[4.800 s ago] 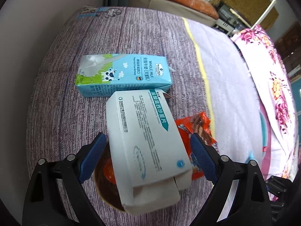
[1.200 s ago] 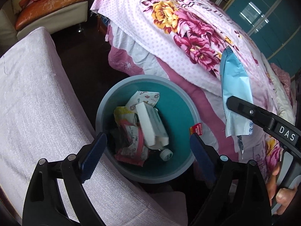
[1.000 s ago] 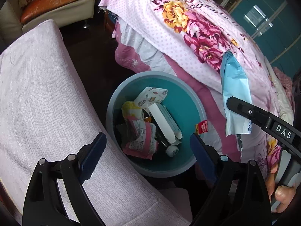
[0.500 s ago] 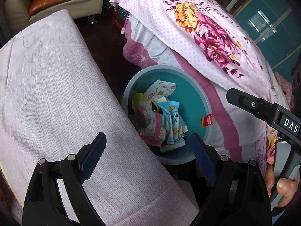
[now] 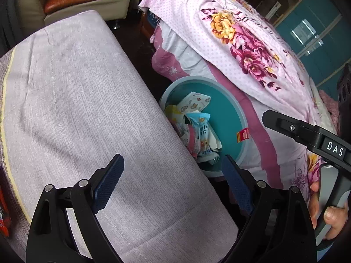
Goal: Collect trash
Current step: 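Open the left gripper to drop the box while the right releases the blue wrapper, then move both tools back over the basket and Ovaltine pack on the table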
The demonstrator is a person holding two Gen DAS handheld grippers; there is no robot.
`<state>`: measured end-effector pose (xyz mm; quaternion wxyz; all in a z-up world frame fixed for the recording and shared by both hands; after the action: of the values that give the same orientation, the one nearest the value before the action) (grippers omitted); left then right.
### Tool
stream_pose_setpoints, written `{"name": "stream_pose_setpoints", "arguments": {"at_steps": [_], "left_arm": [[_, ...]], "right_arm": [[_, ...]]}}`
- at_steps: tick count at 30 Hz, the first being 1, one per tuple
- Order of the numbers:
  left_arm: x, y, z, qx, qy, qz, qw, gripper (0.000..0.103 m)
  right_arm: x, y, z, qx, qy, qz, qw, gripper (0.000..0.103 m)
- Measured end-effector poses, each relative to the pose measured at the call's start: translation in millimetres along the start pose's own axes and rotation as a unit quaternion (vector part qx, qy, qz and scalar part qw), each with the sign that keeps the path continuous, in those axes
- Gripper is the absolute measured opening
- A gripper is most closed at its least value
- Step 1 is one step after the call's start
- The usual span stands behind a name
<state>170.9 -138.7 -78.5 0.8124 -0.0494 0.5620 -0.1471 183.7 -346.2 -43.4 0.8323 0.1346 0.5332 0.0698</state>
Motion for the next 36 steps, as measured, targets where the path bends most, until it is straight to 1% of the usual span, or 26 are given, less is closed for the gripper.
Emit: {"name": "stream_pose_setpoints", "arguments": {"at_steps": [9, 15, 20, 30, 36], "left_arm": [[-25, 19, -14, -0.019, -0.020, -0.002, 0.9996, 0.091], [-45, 33, -25, -0.028, -0.035, -0.005, 0.9990, 0.091], [-62, 50, -38, -0.033, -0.047, -0.002, 0.9984, 0.091], [-104, 115, -73, -0.062, -0.066, 0.019, 0.9957, 0.091], [-136, 165, -98, -0.080, -0.079, 0.045, 0.9926, 0.091]], "right_arm": [[-12, 38, -10, -0.036, 0.000, 0.000, 0.999, 0.078], [-18, 62, -17, -0.055, -0.001, 0.001, 0.998, 0.082], [-16, 88, -24, -0.068, 0.008, 0.010, 0.998, 0.082], [-3, 163, -45, -0.129, 0.037, 0.040, 0.990, 0.082], [8, 207, -60, -0.160, 0.062, 0.056, 0.984, 0.082]]}}
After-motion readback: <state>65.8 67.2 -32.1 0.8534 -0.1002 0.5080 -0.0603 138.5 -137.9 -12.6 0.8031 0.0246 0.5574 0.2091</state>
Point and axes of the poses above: each gripper's, at about its wrist camera, not at the fingertips, and x roughly the way its jaws point, y to its left, z to its top, the point moved 2 cm from there along x, roughly the way its jaws point, and after that the axes turned 5 degrees about z, right-handed, at the moved point
